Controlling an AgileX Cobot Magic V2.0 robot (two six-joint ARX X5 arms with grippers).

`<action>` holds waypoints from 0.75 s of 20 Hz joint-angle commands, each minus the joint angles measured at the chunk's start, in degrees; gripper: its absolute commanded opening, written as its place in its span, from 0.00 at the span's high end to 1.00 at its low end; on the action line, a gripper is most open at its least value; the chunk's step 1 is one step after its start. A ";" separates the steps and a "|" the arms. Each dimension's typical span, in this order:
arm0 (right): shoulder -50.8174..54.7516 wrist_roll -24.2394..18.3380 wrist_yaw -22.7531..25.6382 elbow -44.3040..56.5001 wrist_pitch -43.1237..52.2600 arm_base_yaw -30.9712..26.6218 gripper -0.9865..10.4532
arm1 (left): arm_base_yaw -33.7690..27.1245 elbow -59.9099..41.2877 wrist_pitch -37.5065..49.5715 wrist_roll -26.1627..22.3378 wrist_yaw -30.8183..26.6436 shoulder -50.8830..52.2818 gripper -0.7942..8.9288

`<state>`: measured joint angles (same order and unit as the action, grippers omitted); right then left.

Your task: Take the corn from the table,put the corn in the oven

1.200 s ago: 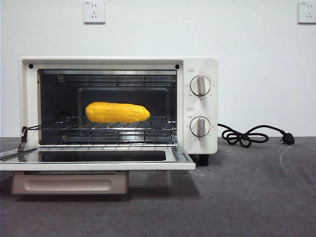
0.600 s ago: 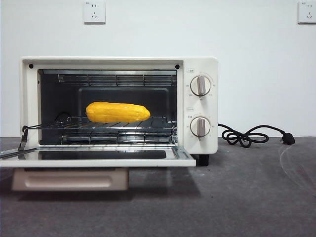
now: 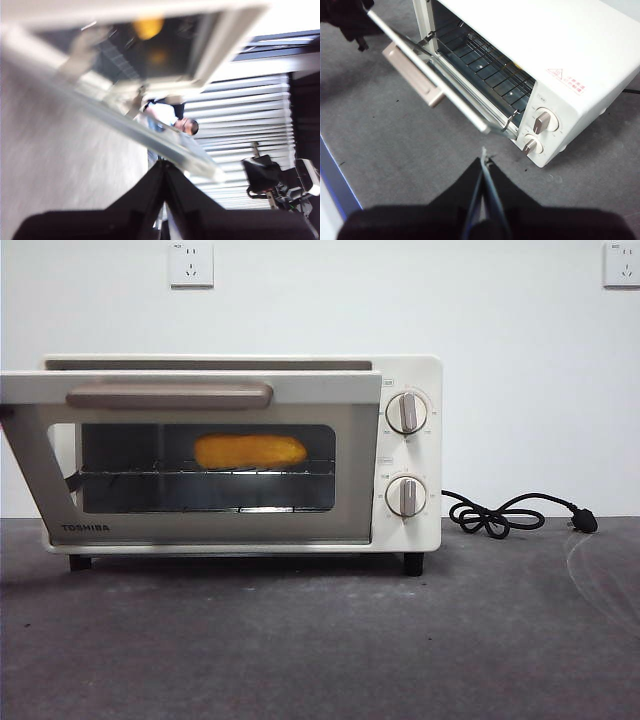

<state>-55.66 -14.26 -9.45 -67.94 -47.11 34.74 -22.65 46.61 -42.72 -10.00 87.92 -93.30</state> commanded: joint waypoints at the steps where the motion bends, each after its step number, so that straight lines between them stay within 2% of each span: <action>1: -0.33 0.63 -0.20 -0.17 0.09 -0.07 0.92 | -1.40 2.21 0.70 -1.18 1.07 2.82 0.93; 6: -1.14 0.63 -0.20 -0.17 0.42 -0.07 0.92 | -2.84 7.10 -1.68 -1.16 1.16 8.44 0.93; 11: -1.57 0.61 -0.13 -0.17 0.42 -0.07 0.92 | -1.66 7.39 -3.15 -1.05 -0.61 15.98 0.93; 15: -1.57 0.61 0.07 -0.17 0.42 -0.07 0.92 | -1.66 7.50 -3.48 1.68 -8.87 22.56 0.93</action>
<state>-57.10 -14.13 -9.41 -67.94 -47.05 34.74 -24.34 53.95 -46.22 -9.52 81.43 -72.10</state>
